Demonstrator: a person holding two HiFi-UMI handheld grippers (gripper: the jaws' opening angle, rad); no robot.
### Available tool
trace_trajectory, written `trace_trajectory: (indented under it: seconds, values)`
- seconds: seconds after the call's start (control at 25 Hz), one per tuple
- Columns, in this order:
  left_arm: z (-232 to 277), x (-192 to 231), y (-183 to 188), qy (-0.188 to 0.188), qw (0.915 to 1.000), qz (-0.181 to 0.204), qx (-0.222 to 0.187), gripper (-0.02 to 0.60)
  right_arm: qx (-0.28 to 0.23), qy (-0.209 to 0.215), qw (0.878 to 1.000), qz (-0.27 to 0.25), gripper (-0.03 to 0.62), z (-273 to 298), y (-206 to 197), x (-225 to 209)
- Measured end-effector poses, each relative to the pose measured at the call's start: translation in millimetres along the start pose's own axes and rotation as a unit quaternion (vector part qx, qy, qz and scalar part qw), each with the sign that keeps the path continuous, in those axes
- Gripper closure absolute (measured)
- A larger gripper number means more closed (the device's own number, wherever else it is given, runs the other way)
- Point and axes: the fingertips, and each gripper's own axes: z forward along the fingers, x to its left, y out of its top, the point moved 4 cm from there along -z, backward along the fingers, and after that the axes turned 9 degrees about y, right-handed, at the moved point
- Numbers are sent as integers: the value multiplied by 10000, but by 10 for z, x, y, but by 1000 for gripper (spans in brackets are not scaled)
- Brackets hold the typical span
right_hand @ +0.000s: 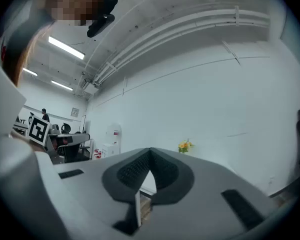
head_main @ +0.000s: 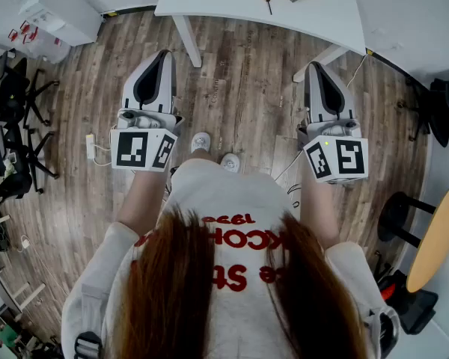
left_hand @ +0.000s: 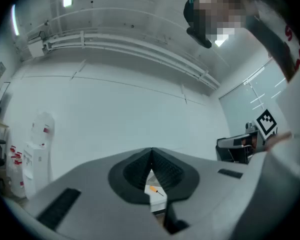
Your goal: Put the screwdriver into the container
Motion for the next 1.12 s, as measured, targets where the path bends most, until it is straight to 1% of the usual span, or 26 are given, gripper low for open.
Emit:
trace_trajectory:
  seconds: [0.2, 0.4, 0.68, 0.88, 1.12]
  values:
    - [-8, -11, -2, 8, 10000, 12, -6, 575, 3, -2, 10000, -6, 591, -11, 1, -5]
    - [12, -35, 0, 13, 10000, 35, -18, 575, -266, 78, 9992, 297, 591, -29, 18, -57]
    - [115, 13, -65, 46, 10000, 27, 59, 575, -280, 81, 9987, 427, 591, 76, -20, -165]
    - [409, 63, -177, -18, 10000, -44, 66, 575, -242, 54, 9985, 479, 591, 275, -77, -321]
    - [994, 216, -275, -145, 9998, -139, 25, 575, -257, -15, 9986, 458, 591, 722, -43, -607]
